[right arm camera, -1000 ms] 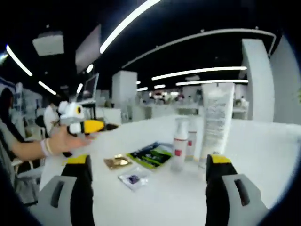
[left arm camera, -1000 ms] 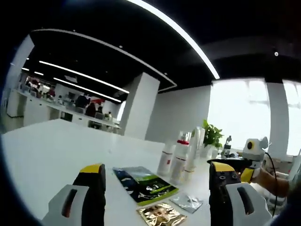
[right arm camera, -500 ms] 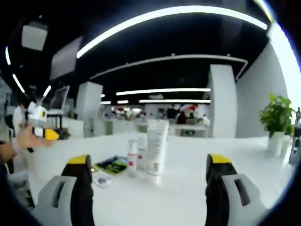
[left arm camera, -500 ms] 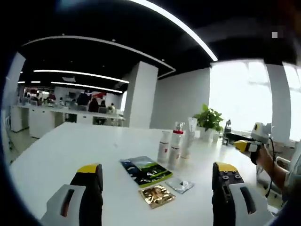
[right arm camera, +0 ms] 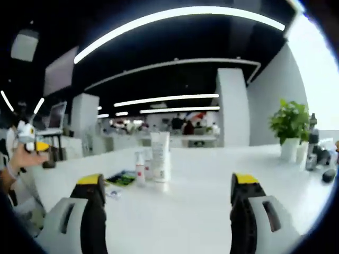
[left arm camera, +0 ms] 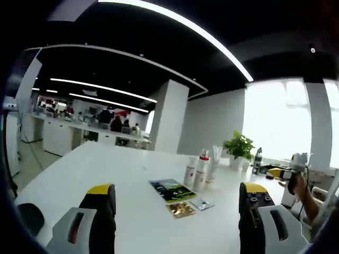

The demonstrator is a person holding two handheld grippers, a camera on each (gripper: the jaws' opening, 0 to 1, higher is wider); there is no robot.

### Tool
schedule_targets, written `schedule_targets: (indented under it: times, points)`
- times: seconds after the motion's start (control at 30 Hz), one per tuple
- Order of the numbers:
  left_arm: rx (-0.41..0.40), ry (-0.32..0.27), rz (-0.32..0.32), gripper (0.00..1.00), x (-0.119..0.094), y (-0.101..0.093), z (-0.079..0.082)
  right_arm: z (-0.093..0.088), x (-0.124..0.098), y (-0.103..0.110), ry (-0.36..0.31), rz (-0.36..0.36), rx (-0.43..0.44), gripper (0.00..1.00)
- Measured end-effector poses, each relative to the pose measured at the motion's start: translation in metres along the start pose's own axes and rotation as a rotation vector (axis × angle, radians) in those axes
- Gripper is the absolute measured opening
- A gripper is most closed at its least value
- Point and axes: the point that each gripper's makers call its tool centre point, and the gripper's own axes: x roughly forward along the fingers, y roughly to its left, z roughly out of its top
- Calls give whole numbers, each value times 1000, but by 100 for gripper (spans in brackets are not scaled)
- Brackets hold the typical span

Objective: Arrange the skincare products in the storage area until every visible bottle or jar stands upright without overlapping.

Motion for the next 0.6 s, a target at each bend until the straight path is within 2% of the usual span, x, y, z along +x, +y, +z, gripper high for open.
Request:
schedule_targets:
  times: [0.1,0.2,0.3,0.37,0.47,0.53,0.6]
  points:
    - [-8,-32,9,100,-15,0,3,8,-9,2,-15,-11,-9,100]
    - [-13,-35,24,100,-27,4,2,12,-17,1,-18,-33,-23,100]
    - [-21,-70,60,100,-41,14,5,12,-22,-1,-19,-37,-17,100]
    - [-25,-75,79,100,-46,19,2,8,-26,-2,-18,-49,-8,100]
    - [-8,-78,172,100,-56,42,-6,0,-28,-12,-14,-76,12,100]
    - [-11,-31,172,100,-57,48,-12,-11,-27,-17,7,-90,46,99]
    - [-22,-65,186,100,-58,51,-6,-18,-24,-20,11,-95,63,100]
